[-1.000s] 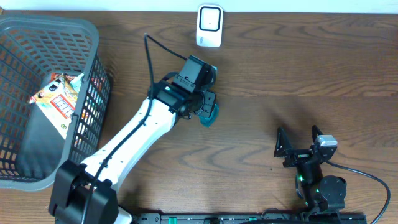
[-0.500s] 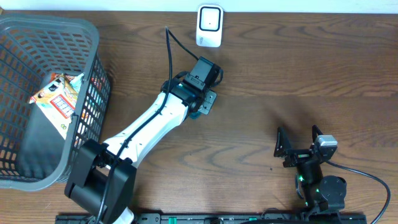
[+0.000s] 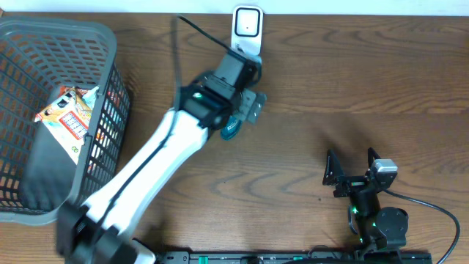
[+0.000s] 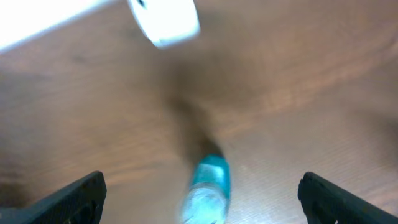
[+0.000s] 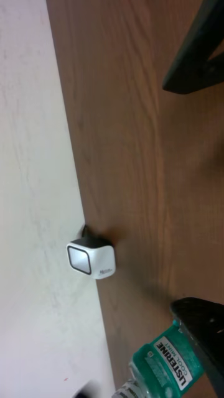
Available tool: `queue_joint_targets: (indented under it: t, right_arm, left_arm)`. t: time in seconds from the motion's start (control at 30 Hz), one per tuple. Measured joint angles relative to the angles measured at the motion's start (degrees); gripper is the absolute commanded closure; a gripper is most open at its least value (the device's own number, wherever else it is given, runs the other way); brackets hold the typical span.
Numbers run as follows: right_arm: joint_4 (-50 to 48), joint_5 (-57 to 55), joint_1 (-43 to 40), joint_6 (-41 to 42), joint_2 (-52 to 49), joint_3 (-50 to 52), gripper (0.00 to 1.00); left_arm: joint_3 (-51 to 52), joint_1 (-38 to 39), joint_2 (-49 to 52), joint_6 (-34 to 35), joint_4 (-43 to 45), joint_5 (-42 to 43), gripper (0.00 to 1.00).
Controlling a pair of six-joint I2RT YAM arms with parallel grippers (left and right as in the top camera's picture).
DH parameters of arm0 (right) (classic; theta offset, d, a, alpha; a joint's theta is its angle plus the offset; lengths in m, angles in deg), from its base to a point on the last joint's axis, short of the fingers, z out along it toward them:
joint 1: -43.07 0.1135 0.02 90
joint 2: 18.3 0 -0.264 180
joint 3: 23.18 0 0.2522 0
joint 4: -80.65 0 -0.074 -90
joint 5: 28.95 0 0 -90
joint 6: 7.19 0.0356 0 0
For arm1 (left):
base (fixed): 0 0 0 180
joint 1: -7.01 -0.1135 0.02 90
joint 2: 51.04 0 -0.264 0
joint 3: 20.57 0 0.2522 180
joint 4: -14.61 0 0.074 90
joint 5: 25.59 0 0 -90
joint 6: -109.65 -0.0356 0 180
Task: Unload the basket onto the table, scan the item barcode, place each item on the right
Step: 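Set the Listerine bottle down on the table and release, then grasp the yellow snack bag in the basket with the left gripper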
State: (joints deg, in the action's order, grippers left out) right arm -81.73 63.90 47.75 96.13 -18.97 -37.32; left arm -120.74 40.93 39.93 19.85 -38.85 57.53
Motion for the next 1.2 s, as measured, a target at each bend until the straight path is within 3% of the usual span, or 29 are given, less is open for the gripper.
queue_joint_targets:
  t: [0.2,0.3,0.43,0.6,0.77,1.0,1.2]
  right_arm:
    - [0.02,0.02,0.0,0.0,-0.02,0.0,0.01]
    - [0.0,0.02,0.0,0.0,-0.02,0.0,0.01]
    - [0.02,0.02,0.0,0.0,-0.02,0.0,0.01]
    - [0.02,0.0,0.0,0.0,0.0,0.0,0.01]
    - [0.0,0.0,0.0,0.0,-0.02,0.0,0.01]
    - [0.0,0.0,0.0,0.0,0.0,0.0,0.01]
    - [0.0,0.0,0.0,0.0,0.0,0.0,0.01]
  left_arm:
    - [-8.31,-3.78,-12.26,1.77,-2.36,-17.03,0.02]
    - [-10.16,-13.09,-18.4,4.94,-2.54,-24.06,0.02]
    - [-10.78,-31.82,-22.91,14.14,-9.88,-26.77,0.02]
    - [-10.32,-54.03,-20.87,22.32,-17.46,-17.29,0.02]
    - [-8.37,-66.1,-12.92,25.11,-20.52,-3.76,0.02]
    - [-7.82,-69.81,2.36,24.09,-23.12,8.55,0.02]
    - [-7.78,-69.11,12.98,22.82,-22.8,11.54,0.02]
